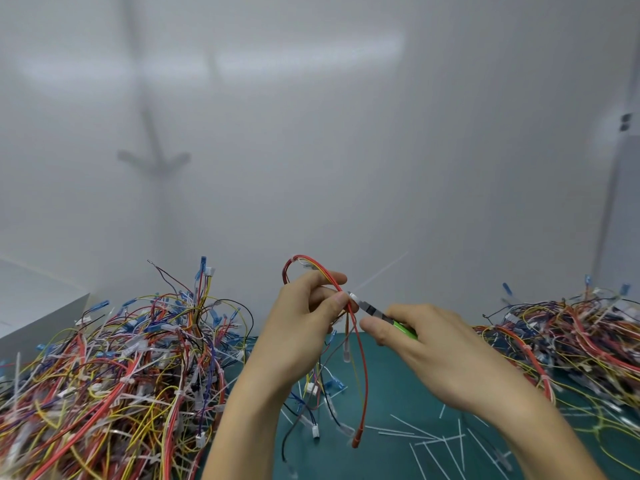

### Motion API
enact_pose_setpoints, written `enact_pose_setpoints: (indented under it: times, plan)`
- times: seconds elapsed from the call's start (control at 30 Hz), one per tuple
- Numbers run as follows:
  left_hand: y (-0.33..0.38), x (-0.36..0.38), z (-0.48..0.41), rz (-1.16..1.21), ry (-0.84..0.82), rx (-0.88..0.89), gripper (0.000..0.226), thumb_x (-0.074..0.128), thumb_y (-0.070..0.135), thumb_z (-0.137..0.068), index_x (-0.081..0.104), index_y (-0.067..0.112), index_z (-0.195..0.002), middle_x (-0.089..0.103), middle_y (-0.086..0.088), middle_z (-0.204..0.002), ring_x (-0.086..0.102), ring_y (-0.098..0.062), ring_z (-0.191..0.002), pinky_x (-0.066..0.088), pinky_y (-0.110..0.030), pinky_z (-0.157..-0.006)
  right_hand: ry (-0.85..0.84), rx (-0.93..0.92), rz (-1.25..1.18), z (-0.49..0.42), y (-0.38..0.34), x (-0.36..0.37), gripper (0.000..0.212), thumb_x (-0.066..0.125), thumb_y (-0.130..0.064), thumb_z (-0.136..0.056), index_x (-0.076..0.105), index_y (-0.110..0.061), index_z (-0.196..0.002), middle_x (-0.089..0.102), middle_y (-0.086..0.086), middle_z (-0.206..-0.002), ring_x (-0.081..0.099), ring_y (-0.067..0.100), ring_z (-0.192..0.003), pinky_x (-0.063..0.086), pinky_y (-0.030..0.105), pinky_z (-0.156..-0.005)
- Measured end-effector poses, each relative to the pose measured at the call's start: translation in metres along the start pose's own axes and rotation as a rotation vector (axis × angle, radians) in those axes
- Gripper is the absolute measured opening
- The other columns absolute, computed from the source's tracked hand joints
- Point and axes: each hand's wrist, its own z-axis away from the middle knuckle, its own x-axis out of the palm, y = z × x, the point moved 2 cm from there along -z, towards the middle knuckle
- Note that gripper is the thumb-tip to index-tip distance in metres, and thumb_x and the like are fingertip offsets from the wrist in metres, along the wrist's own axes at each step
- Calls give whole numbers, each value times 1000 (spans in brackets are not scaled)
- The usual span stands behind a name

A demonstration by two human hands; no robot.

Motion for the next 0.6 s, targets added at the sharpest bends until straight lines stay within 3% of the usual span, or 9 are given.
enact_pose_setpoints:
  times: [0.13, 0.33, 0.6]
  plan:
    - [0, 0, 0, -4, -2, 5, 19, 55, 10, -98, 63, 18, -114, 74, 7, -78, 67, 4, -77, 46, -7, -66, 7, -1, 12, 1, -1, -2, 88, 19, -86, -63, 64, -14, -88, 43, 4, -60, 38, 15, -57, 29, 33, -55]
    - [1, 0, 1, -4, 2, 8, 19, 56, 10, -98, 63, 17, -114, 75, 6, -79, 67, 4, -77, 46, -7, -67, 24, 20, 26, 0, 1, -1, 73, 32, -79, -79, 64, -14, -87, 42, 4, -61, 37, 14, -56, 28, 33, -55]
    - [0, -1, 0, -24, 0, 7, 19, 56, 9, -98, 63, 17, -113, 75, 9, -76, 66, 8, -74, 45, -5, -64, 20, 21, 24, -1, 2, 0, 75, 33, -79, -78, 64, -11, -87, 40, 6, -61, 35, 16, -57, 27, 34, -55]
